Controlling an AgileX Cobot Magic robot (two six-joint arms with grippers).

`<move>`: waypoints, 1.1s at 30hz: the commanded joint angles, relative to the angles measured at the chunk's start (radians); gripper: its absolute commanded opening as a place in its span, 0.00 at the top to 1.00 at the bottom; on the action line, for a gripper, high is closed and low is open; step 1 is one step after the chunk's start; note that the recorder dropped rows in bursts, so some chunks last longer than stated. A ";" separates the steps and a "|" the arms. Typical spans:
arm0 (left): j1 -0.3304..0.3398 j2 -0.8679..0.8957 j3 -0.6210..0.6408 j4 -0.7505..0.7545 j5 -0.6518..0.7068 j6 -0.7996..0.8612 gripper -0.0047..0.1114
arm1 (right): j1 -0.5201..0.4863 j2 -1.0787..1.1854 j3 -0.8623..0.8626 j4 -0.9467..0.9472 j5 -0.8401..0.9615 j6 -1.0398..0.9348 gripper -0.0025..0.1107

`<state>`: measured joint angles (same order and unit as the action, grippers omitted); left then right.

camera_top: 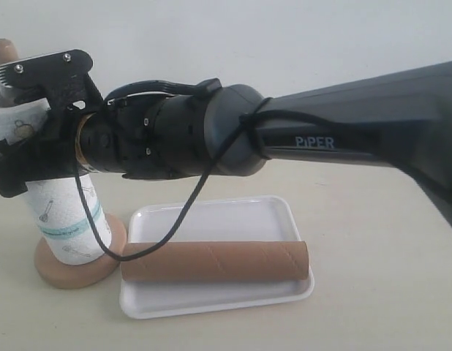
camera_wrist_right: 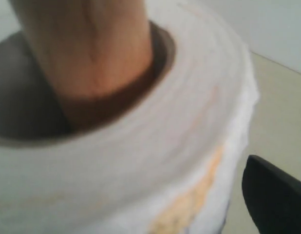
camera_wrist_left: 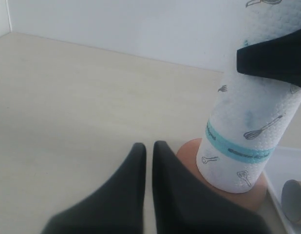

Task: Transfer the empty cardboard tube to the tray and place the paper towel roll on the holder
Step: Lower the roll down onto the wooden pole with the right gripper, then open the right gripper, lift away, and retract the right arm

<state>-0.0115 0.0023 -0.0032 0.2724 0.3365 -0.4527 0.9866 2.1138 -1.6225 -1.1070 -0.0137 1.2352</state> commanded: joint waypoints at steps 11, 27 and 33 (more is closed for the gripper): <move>0.003 -0.002 0.003 0.002 -0.005 0.005 0.92 | 0.001 -0.245 -0.003 -0.004 0.028 -0.109 0.06; 0.003 -0.002 0.003 0.002 -0.005 0.005 0.92 | 0.003 -0.499 -0.003 0.116 0.456 -0.421 0.06; 0.003 -0.002 0.003 0.002 -0.005 0.005 0.92 | 0.003 -0.521 -0.003 0.228 0.686 -0.656 0.06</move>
<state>-0.0115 0.0023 -0.0032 0.2724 0.3365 -0.4527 0.9869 1.6054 -1.6225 -0.9167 0.5579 0.6744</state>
